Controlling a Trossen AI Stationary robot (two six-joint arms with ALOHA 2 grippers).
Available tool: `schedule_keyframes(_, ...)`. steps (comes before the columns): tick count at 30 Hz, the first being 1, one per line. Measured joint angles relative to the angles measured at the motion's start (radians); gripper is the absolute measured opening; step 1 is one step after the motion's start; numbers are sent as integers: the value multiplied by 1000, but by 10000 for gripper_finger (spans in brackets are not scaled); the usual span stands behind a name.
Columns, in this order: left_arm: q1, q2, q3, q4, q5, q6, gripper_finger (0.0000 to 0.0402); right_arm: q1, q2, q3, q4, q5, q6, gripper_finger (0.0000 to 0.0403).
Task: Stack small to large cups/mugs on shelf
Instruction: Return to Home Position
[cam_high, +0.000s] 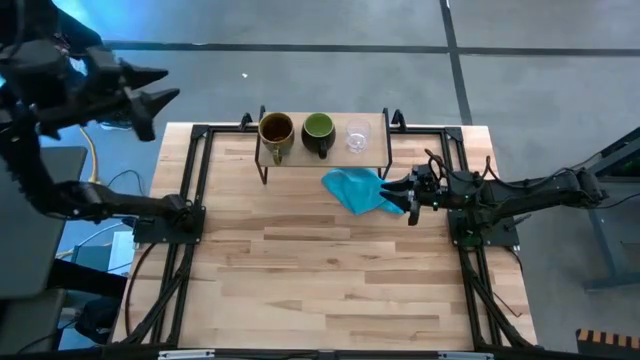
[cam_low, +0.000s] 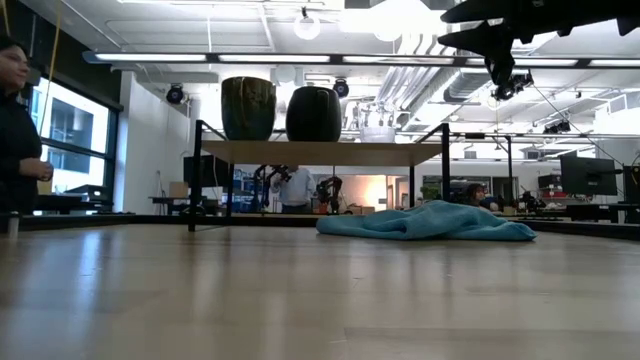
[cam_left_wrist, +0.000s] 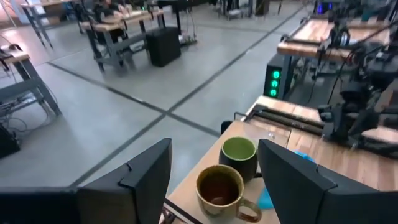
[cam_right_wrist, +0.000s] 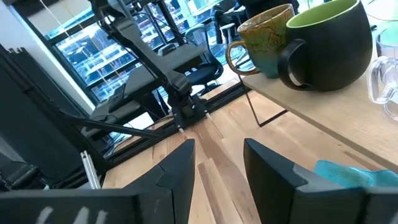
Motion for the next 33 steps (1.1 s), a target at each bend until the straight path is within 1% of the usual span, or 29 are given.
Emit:
schedule_keyframes(3, 0, -38, 0, -15, 2, -36, 225, 0, 0, 0, 0, 0, 0, 128)
schedule_keyframes(5, 0, -64, -5, -43, 23, -50, 225, 0, 0, 0, 0, 0, -1, 128)
schedule_keyframes(6, 0, -79, -13, -47, 52, -50, 225, 0, 0, 0, 0, 0, -4, 128)
schedule_keyframes(8, 0, -113, -40, -44, 145, -47, 225, 0, 0, 0, 0, 0, -6, 128)
schedule_keyframes(11, 0, -173, -111, 24, 298, -44, 225, 0, 0, 0, 0, 0, -18, 128)
schedule_keyframes(13, 0, -219, -177, 85, 338, -72, 225, 0, 0, 0, 4, -1, -52, 128)
schedule_keyframes(15, 0, -270, -257, 150, 335, -96, 225, 0, 0, 0, 21, -1, -83, 128)
schedule_keyframes(17, 0, -329, -352, 219, 310, -124, 225, 0, 0, 0, 40, -1, -110, 128)
schedule_keyframes(22, 0, -480, -638, 432, 261, -200, 225, 0, 0, 0, 48, -1, -133, 128)
schedule_keyframes(26, 0, -585, -857, 617, 254, -257, 225, 0, 0, 0, 48, -1, -136, 128)
schedule_keyframes(29, 0, -637, -984, 708, 254, -265, 225, 0, 0, 0, 48, -1, -140, 128)
schedule_keyframes(33, 0, -678, -1095, 771, 254, -265, 225, 0, 0, 0, 48, -2, -140, 128)
